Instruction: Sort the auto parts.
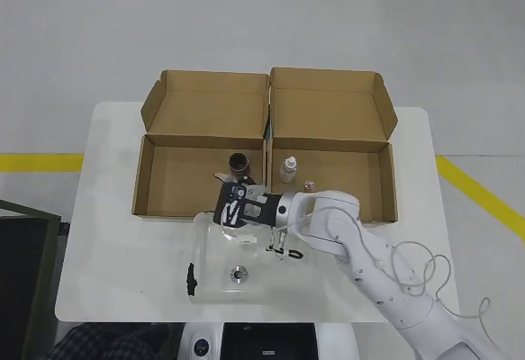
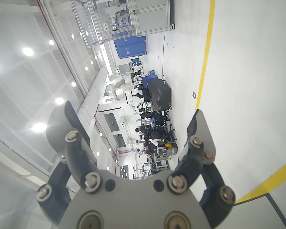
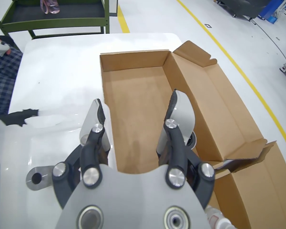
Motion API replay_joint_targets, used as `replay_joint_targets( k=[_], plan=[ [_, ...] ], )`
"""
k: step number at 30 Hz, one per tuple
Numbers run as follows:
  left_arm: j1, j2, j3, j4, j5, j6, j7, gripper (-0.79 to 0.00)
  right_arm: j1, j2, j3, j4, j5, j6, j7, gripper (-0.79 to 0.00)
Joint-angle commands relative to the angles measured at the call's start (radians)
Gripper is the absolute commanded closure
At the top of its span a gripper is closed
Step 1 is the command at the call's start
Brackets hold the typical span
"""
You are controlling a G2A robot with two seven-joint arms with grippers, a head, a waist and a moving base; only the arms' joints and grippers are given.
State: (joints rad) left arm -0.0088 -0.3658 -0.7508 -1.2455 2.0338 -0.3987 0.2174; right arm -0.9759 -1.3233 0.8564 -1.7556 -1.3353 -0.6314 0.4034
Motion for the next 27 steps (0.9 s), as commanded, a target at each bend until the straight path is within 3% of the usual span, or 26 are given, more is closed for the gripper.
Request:
replay_joint_targets(
  k=[1, 11, 15, 19, 27],
  plan=[
    [0.000, 0.000, 0.000, 0.000, 0.000, 0.000, 0.000, -0.785, -0.033, 0.009, 0.013, -0.032, -0.005, -0.024, 0.008, -0.468],
    [0.000, 0.000, 0.000, 0.000, 0.000, 0.000, 0.000, -0.785, -0.143, 0.041, 0.027, -0.116, -0.067, -0.158, 0.007, -0.474],
    [0.000, 0.000, 0.000, 0.000, 0.000, 0.000, 0.000, -0.785, -0.163, 0.051, 0.022, -0.108, -0.084, -0.230, 0.000, -0.542],
    [0.000, 0.000, 0.000, 0.000, 0.000, 0.000, 0.000, -0.785, -0.176, 0.062, 0.031, -0.101, -0.083, -0.294, 0.008, -0.496],
    [0.000, 0.000, 0.000, 0.000, 0.000, 0.000, 0.000, -0.785, -0.212, 0.081, 0.044, -0.093, -0.095, -0.344, 0.033, -0.526]
  ],
)
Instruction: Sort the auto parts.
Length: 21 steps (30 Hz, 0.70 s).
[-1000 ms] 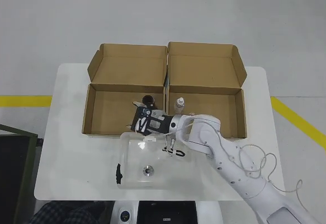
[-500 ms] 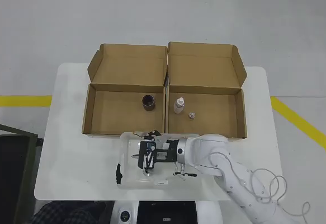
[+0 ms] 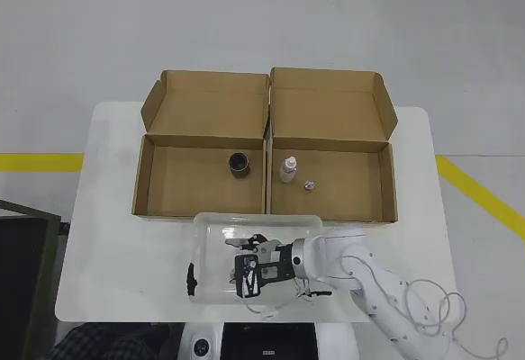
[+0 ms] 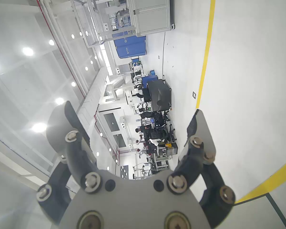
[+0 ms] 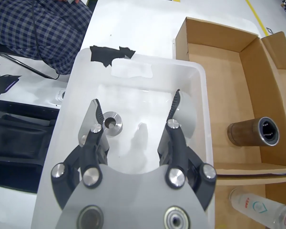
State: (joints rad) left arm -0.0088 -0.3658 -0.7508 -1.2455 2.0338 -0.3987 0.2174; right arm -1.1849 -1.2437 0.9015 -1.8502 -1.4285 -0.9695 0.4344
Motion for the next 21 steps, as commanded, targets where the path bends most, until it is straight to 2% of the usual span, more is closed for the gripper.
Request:
replay_joint_targets(
  k=[1, 11, 21],
  plan=[
    [0.000, 0.000, 0.000, 0.000, 0.000, 0.000, 0.000, -0.785, -0.006, 0.004, -0.001, 0.003, -0.003, -0.009, 0.004, -0.529],
    [0.000, 0.000, 0.000, 0.000, 0.000, 0.000, 0.000, -0.785, 0.002, 0.012, -0.028, 0.047, -0.027, -0.028, 0.018, -0.529],
    [0.000, 0.000, 0.000, 0.000, 0.000, 0.000, 0.000, -0.785, 0.042, 0.003, -0.094, 0.121, -0.053, 0.011, 0.017, -0.511]
  ],
)
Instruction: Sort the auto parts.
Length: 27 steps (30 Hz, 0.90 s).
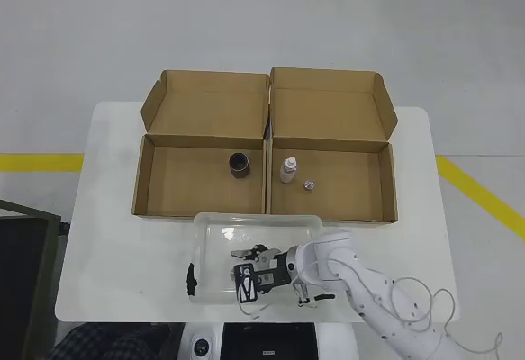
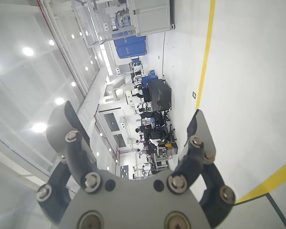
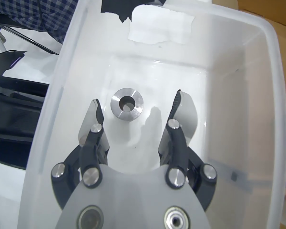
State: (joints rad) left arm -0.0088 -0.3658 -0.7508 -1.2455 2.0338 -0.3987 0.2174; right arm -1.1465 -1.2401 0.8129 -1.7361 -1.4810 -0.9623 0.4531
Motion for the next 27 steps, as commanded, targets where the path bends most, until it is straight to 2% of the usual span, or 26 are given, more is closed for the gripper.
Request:
replay_joint_targets(
  k=[1, 5, 9, 16, 19, 21, 22, 27],
  plan=[
    [0.000, 0.000, 0.000, 0.000, 0.000, 0.000, 0.000, -0.785, 0.008, -0.002, -0.012, 0.014, -0.002, 0.007, -0.002, -0.496],
    [0.000, 0.000, 0.000, 0.000, 0.000, 0.000, 0.000, -0.785, 0.023, -0.007, -0.033, 0.038, -0.004, 0.020, -0.008, -0.465],
    [0.000, 0.000, 0.000, 0.000, 0.000, 0.000, 0.000, -0.785, 0.038, -0.010, -0.052, 0.058, -0.005, 0.023, -0.007, -0.379],
    [0.000, 0.000, 0.000, 0.000, 0.000, 0.000, 0.000, -0.785, 0.052, -0.013, -0.070, 0.085, 0.003, 0.029, -0.011, -0.336],
    [0.000, 0.000, 0.000, 0.000, 0.000, 0.000, 0.000, -0.785, 0.056, -0.014, -0.075, 0.090, 0.011, 0.031, -0.013, -0.237],
    [0.000, 0.000, 0.000, 0.000, 0.000, 0.000, 0.000, -0.785, 0.059, -0.014, -0.078, 0.094, 0.017, 0.032, -0.015, -0.105],
    [0.000, 0.000, 0.000, 0.000, 0.000, 0.000, 0.000, -0.785, 0.060, -0.015, -0.079, 0.096, 0.020, 0.033, -0.017, 0.000],
    [0.000, 0.000, 0.000, 0.000, 0.000, 0.000, 0.000, -0.785, 0.067, -0.015, -0.076, 0.096, 0.048, 0.043, -0.037, 0.000]
  ],
)
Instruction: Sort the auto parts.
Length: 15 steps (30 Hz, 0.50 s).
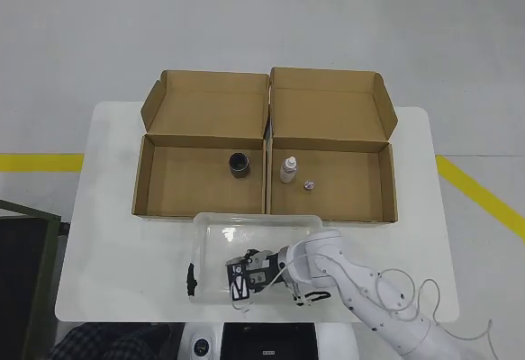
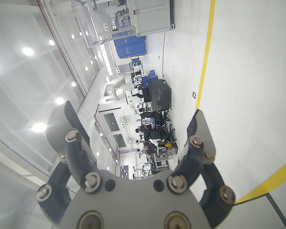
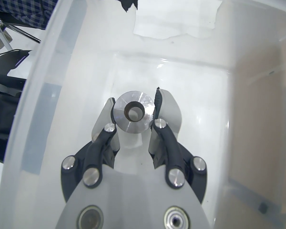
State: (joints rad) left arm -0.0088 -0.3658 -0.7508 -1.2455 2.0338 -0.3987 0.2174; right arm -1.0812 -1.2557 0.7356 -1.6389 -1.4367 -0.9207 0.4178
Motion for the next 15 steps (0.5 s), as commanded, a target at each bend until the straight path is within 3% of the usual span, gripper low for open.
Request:
replay_joint_targets(
  k=[1, 15],
  plan=[
    [0.000, 0.000, 0.000, 0.000, 0.000, 0.000, 0.000, -0.785, 0.000, 0.000, 0.005, -0.004, 0.016, 0.005, -0.011, 0.000],
    [0.000, 0.000, 0.000, 0.000, 0.000, 0.000, 0.000, -0.785, -0.027, 0.015, 0.105, -0.067, 0.243, 0.059, -0.073, 0.000]
  ],
)
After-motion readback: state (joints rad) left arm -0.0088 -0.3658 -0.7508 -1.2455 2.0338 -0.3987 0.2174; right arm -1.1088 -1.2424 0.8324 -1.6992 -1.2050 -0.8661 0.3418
